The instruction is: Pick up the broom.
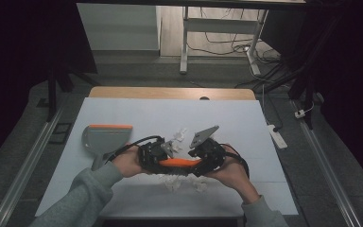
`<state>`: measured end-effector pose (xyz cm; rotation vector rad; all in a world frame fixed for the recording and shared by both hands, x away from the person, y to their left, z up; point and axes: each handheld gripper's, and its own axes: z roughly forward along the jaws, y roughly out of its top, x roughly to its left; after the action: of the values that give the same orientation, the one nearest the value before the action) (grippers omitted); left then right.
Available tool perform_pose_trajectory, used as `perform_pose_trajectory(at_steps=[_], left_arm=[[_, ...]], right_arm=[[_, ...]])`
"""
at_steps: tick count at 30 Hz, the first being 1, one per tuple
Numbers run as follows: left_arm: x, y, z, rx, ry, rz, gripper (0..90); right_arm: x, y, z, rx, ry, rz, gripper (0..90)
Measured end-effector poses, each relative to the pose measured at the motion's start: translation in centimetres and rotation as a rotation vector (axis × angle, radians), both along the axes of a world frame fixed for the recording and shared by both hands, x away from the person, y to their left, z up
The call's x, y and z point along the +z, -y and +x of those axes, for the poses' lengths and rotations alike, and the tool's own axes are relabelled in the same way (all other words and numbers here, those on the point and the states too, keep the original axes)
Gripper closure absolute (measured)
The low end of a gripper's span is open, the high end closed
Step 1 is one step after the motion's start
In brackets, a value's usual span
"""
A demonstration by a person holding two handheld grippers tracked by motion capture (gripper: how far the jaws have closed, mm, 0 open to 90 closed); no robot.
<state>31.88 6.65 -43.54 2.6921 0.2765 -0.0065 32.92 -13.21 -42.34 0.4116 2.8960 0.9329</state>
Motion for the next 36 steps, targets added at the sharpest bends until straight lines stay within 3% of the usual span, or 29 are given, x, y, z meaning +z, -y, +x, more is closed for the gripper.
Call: perform_pose_trajectory(at_steps=[2,6,10,14,16,20,22,25,28,29,30,32,33,36], left_arm=[[0.0,0.1,0.0,-0.014,-0.002,-0.001,80.4],[0.1,0.1,0.0,-0.029,-0.013,-0.009,80.4],[0.1,0.0,0.0,-0.041,-0.012,-0.009,80.6],[0.1,-0.1,0.1,-0.055,-0.018,-0.017,80.6],[0.2,-0.4,0.1,-0.052,-0.041,-0.044,80.5],[0.4,-0.7,0.3,-0.047,-0.026,-0.064,78.4],[0.4,-1.0,0.2,-0.005,0.023,-0.088,72.6],[0.8,-1.9,0.1,0.09,0.099,-0.138,44.8],[1.0,-3.3,-0.5,0.187,0.164,-0.178,33.9],[1.0,-3.3,-0.5,0.187,0.164,-0.178,32.1],[1.0,-4.4,-1.1,0.245,0.196,-0.202,31.4],[0.9,-4.9,-1.4,0.27,0.207,-0.209,31.0],[0.6,-6.0,-1.9,0.321,0.219,-0.221,30.8],[0.3,-7.1,-2.4,0.359,0.234,-0.223,30.7]], right_arm=[[-0.3,-0.3,-0.1,0.029,-0.002,-0.02,43.2],[-0.8,-0.2,-0.1,0.05,-0.019,-0.037,60.9],[-1.1,0.0,-0.1,0.078,-0.038,-0.033,63.6],[-1.1,0.0,-0.4,0.111,-0.021,-0.041,65.9],[-1.1,0.0,-0.6,0.127,-0.002,-0.034,67.1],[-1.0,0.1,-0.8,0.121,0.016,-0.019,67.6],[-1.0,0.2,-0.7,0.112,0.019,-0.015,68.2],[-1.0,0.8,-0.2,0.054,0.004,0.007,69.0],[-1.1,1.5,0.4,0.007,-0.019,0.033,70.2],[-1.1,1.7,0.6,-0.009,-0.017,0.042,70.2],[-1.0,1.9,0.7,-0.015,-0.011,0.047,70.2],[-0.9,2.1,1.0,-0.027,-0.006,0.061,70.2],[-0.9,2.2,1.1,-0.037,-0.009,0.067,70.3],[-0.8,2.4,1.2,-0.053,-0.01,0.069,70.3]])
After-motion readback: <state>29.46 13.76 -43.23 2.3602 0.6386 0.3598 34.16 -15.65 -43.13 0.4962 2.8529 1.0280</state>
